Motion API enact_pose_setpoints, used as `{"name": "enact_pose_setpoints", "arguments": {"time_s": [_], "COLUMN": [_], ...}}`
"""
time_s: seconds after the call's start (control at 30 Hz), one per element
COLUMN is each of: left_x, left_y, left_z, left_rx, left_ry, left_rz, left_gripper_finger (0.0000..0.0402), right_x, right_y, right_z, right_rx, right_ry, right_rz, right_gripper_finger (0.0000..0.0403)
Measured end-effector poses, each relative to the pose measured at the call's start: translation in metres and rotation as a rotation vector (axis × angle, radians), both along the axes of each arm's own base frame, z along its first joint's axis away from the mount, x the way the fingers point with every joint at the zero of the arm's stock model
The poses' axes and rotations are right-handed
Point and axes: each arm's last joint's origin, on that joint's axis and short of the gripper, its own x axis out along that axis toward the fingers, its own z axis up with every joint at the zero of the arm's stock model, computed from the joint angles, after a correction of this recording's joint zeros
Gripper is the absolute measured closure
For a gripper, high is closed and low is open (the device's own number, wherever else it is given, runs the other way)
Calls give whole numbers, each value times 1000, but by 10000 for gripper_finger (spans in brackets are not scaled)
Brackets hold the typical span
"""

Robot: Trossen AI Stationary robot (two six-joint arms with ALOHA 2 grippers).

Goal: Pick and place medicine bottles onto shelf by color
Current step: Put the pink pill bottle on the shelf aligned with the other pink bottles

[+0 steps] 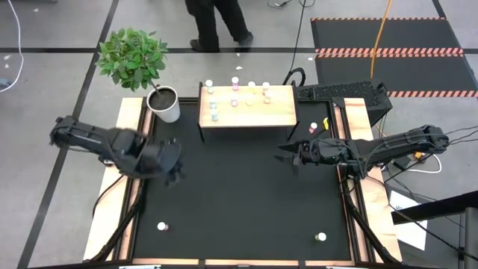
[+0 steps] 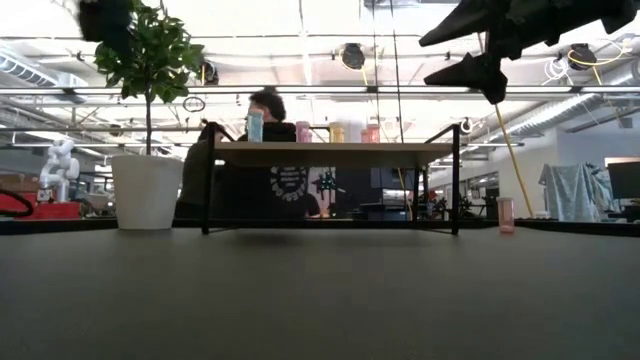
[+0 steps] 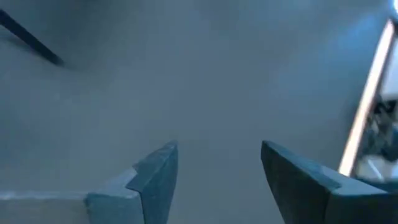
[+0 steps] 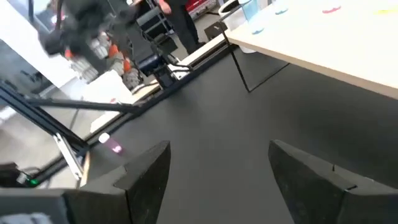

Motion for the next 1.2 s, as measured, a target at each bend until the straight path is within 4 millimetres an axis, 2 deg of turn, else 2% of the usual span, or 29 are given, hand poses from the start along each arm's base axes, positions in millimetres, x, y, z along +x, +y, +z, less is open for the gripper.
{"name": "enact_pose_setpoints", "arguments": {"time_s": [0.2,0.37,0.47,0.63,0.87,1.03,1.2], "left_x": [-21,-37,-47,-66,-79,-85,-89], "left_y": [-49,-85,-99,-109,-119,-124,-125], "left_z": [-32,-60,-74,-97,-108,-112,-125], "left_rx": [-53,-159,-205,-173,-141,-112,-44], "left_ry": [82,62,51,84,54,41,67], "left_rz": [-7,-49,-99,-189,-372,-470,-536], "left_gripper_finger": [177,176,176,176,176,176,176], "right_x": [1,6,11,28,79,102,105], "right_y": [7,32,50,79,124,130,129], "right_z": [-1,-3,-9,-14,13,9,4], "right_rx": [83,87,83,53,-152,-255,-247], "right_ry": [-13,-36,-40,-16,-7,26,47], "right_rz": [5,122,165,194,303,264,243], "right_gripper_finger": [138,138,144,161,165,165,165]}}
